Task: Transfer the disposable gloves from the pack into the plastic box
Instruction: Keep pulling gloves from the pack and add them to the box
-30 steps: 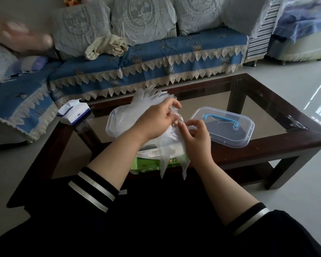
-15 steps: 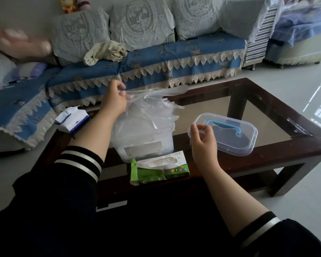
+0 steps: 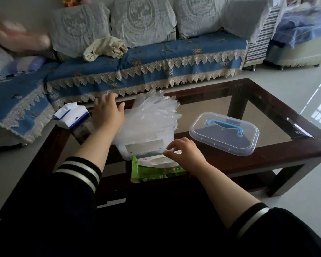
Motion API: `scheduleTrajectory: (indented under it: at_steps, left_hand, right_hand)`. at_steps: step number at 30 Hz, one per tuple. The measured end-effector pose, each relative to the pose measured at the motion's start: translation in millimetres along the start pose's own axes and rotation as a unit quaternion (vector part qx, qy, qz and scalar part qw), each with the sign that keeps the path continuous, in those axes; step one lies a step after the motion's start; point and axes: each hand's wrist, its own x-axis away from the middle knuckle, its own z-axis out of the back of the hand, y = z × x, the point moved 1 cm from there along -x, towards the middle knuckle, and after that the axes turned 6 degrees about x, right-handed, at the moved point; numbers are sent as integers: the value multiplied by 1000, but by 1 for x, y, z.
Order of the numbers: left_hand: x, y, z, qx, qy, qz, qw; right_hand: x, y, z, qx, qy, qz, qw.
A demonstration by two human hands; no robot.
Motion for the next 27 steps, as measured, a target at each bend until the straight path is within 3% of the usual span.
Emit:
scheduleTrajectory:
  at_steps: [2, 3, 5, 8, 10, 17, 27]
  left_hand:
    - [26, 17, 9, 82, 86, -130, 984]
    - [44, 26, 13, 120, 91, -194, 969]
    - [83, 44, 15, 151, 13, -268, 951]
    - [128, 51, -3, 47, -257, -176, 949]
    - [139, 40, -17, -16, -325, -135, 936]
    - [139, 22, -45, 23, -430, -65, 900]
    - [145, 16, -58, 109, -393, -19, 913]
  right_hand:
    - [0, -1, -2, 41, -35, 8, 999]
    - [0, -2, -5, 64, -49, 9, 997]
    - [1, -5, -10, 113, -77, 6, 991]
    - [2, -10, -22, 176, -107, 12, 978]
    - [2, -12, -27, 216, -105, 22, 970]
    - [0, -17, -36, 212, -92, -5, 973]
    - [-9, -10, -36, 70, -63, -110, 989]
